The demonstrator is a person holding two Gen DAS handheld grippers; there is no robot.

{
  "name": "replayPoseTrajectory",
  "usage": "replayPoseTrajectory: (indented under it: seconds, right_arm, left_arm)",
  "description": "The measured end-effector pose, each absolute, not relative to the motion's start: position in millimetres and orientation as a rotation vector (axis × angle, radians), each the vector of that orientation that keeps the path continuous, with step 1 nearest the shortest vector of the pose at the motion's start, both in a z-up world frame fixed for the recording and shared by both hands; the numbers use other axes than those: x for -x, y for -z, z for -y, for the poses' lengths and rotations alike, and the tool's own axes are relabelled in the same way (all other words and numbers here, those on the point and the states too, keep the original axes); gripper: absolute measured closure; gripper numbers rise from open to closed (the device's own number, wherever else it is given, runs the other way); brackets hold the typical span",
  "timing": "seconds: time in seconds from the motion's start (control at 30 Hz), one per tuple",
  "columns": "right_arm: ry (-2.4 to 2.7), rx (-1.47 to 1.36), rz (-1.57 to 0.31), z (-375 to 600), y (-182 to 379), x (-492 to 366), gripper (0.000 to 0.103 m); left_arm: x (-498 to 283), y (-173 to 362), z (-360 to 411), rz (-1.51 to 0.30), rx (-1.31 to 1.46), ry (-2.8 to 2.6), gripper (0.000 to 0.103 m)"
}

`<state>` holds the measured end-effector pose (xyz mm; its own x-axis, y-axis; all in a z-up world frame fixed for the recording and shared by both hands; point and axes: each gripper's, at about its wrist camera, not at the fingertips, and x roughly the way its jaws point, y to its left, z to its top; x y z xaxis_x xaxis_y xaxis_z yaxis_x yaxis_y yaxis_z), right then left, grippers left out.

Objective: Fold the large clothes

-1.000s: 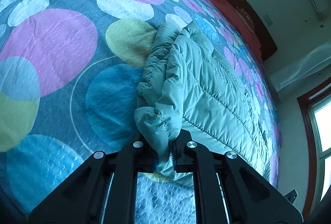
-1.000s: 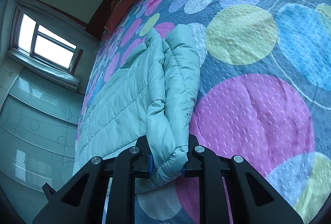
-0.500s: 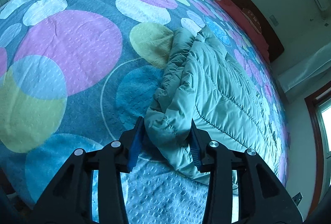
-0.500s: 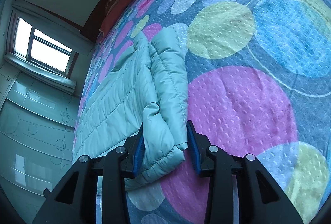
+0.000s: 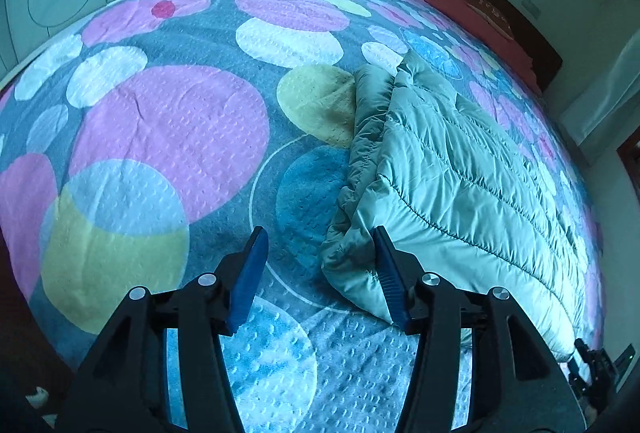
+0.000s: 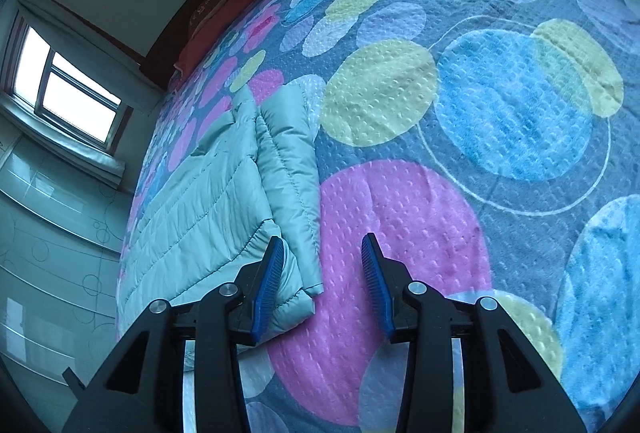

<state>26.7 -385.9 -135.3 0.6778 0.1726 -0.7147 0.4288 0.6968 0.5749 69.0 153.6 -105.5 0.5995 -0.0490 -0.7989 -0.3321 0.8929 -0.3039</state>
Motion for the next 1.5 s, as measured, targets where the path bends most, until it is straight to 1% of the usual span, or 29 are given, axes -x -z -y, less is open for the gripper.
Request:
replayPoseTrajectory:
  seconds: [0.27,0.4,0.53,0.73,0.93,1.1,1.27,1.37,1.5]
  right_arm:
    - [0.269,-0.624,-0.869,380,120,-29,0.062]
    - [0.294,-0.506,-0.863,367,104,-34,0.062]
    - [0.303,-0.329,-0.823,339,78,-44,0.062]
    - [0.17,-0.197,-0.813,280,62,-74,0.062]
    - [0.024,-0.09,-0.85,208,65,-116,0.062]
    - [0.001,-0.03,-0.844,170,71,-144,0.062]
    - [0.004,0.03,-0.892,152,99,-159,0.062]
    - [-0.006,0.009,-0.908,155,119,-162,0.062]
    - [-0.016,-0.01,-0.916,159,112,-163,0.062]
  left_arm:
    - [-62,82,-148,-0.876,0.245,-0.239,0.05]
    - [-64,63,-140,-0.826,0.173,-0.254,0.05]
    - [-72,48,-120,-0.774,0.065,-0.262,0.05]
    - [-97,49,-73,-0.787,-0.039,-0.206,0.05]
    - [-126,55,-22,-0.771,-0.125,-0.179,0.05]
    - [-150,68,5,-0.768,-0.208,-0.209,0.05]
    - [-167,95,15,-0.83,-0.248,-0.22,0.05]
    - [-169,110,17,-0.836,-0.268,-0.209,0.05]
    - [-168,101,15,-0.83,-0.238,-0.201,0.052]
